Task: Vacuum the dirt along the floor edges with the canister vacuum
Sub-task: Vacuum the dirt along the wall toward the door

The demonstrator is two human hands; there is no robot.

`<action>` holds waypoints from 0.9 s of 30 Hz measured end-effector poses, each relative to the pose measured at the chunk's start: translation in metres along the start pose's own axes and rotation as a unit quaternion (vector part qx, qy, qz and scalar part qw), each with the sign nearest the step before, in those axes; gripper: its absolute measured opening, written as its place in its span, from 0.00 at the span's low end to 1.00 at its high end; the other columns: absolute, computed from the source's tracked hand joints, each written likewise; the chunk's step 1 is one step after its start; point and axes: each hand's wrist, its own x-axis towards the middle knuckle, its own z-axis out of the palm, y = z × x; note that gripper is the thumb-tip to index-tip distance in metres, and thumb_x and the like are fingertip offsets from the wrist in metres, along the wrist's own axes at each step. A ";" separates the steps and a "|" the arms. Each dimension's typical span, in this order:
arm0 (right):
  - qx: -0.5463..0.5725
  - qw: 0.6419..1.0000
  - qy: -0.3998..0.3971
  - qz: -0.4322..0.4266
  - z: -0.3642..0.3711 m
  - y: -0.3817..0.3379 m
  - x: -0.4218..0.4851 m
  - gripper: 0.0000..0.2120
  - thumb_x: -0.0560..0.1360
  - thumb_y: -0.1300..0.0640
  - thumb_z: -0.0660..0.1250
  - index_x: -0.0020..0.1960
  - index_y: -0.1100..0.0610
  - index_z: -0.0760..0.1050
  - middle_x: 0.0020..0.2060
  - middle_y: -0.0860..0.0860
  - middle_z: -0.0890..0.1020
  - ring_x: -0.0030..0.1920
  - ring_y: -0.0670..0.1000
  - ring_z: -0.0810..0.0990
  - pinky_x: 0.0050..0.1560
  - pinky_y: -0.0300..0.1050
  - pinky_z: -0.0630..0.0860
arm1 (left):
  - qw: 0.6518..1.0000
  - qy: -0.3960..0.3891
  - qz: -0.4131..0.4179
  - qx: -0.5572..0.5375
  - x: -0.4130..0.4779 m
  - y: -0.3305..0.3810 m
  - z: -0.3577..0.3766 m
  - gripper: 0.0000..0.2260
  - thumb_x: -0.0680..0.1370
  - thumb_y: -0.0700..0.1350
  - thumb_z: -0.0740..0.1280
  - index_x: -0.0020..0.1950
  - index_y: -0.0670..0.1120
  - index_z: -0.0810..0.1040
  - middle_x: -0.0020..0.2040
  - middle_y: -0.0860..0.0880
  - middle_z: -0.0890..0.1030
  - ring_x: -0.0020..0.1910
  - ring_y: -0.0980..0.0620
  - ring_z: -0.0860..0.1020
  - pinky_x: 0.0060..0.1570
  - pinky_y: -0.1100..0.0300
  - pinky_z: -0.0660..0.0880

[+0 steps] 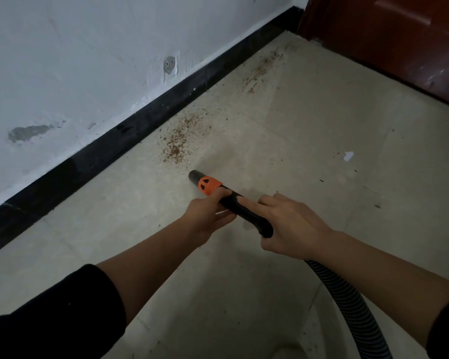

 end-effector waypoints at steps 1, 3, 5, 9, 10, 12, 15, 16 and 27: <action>0.000 1.000 -0.001 -0.004 0.001 -0.001 -0.001 0.40 0.72 0.52 0.65 0.78 0.45 0.49 0.52 0.48 0.73 0.48 0.50 0.69 0.41 0.42 0.70 | 1.000 0.001 -0.001 0.000 -0.001 -0.001 -0.002 0.15 0.77 0.41 0.70 0.58 0.33 0.75 0.51 0.37 0.82 0.42 0.46 0.84 0.39 0.59 0.82; 0.003 1.000 -0.004 -0.009 0.002 -0.003 -0.001 0.40 0.71 0.52 0.65 0.78 0.46 0.50 0.51 0.48 0.73 0.48 0.50 0.69 0.41 0.43 0.71 | 1.000 0.003 0.001 0.000 -0.001 -0.002 -0.005 0.16 0.77 0.41 0.70 0.58 0.32 0.75 0.51 0.37 0.82 0.41 0.47 0.84 0.38 0.60 0.82; 0.006 1.000 -0.001 -0.008 0.003 -0.005 0.001 0.40 0.72 0.52 0.65 0.78 0.45 0.49 0.51 0.48 0.72 0.47 0.49 0.68 0.41 0.43 0.70 | 1.000 0.008 0.004 0.002 -0.001 -0.001 -0.007 0.16 0.76 0.42 0.70 0.59 0.32 0.75 0.51 0.37 0.82 0.42 0.47 0.84 0.36 0.60 0.81; -0.001 1.000 0.007 0.002 0.003 -0.007 0.007 0.40 0.73 0.51 0.64 0.78 0.43 0.45 0.52 0.46 0.71 0.46 0.47 0.64 0.41 0.40 0.65 | 1.000 0.013 0.008 0.002 0.001 0.004 -0.007 0.18 0.76 0.42 0.71 0.60 0.32 0.75 0.52 0.37 0.82 0.43 0.45 0.84 0.36 0.60 0.81; 0.001 1.000 0.007 0.006 0.003 -0.007 0.010 0.40 0.73 0.51 0.64 0.78 0.43 0.45 0.52 0.46 0.71 0.46 0.47 0.64 0.41 0.40 0.65 | 1.000 0.015 0.009 0.002 0.002 0.006 -0.007 0.18 0.76 0.42 0.71 0.60 0.32 0.75 0.52 0.37 0.82 0.44 0.45 0.84 0.36 0.60 0.81; 0.007 1.000 0.006 0.012 0.002 -0.009 0.014 0.40 0.73 0.51 0.64 0.78 0.44 0.46 0.52 0.46 0.70 0.47 0.48 0.66 0.43 0.41 0.69 | 1.000 0.019 0.015 0.001 0.005 0.009 -0.007 0.18 0.76 0.43 0.71 0.59 0.32 0.76 0.52 0.37 0.82 0.44 0.45 0.84 0.37 0.60 0.82; 0.009 1.000 0.006 0.016 0.001 -0.013 0.020 0.40 0.73 0.51 0.64 0.78 0.44 0.46 0.49 0.46 0.68 0.47 0.48 0.67 0.45 0.43 0.72 | 1.000 0.023 0.021 -0.006 0.007 0.013 -0.009 0.17 0.76 0.42 0.71 0.59 0.32 0.76 0.50 0.38 0.83 0.42 0.46 0.84 0.37 0.60 0.81; 0.008 1.000 0.005 0.014 0.000 -0.015 0.022 0.40 0.73 0.51 0.64 0.78 0.44 0.46 0.49 0.46 0.68 0.46 0.48 0.66 0.45 0.44 0.72 | 0.999 0.024 0.021 -0.011 0.007 0.013 -0.010 0.17 0.76 0.42 0.71 0.58 0.32 0.76 0.49 0.38 0.83 0.41 0.47 0.85 0.36 0.60 0.81; 0.013 1.000 0.002 -0.019 0.005 -0.037 0.036 0.40 0.72 0.52 0.64 0.78 0.44 0.47 0.46 0.45 0.64 0.45 0.49 0.66 0.40 0.43 0.68 | 0.998 0.052 0.016 -0.013 0.006 0.015 -0.039 0.14 0.75 0.44 0.70 0.54 0.35 0.77 0.52 0.38 0.83 0.50 0.43 0.83 0.47 0.55 0.81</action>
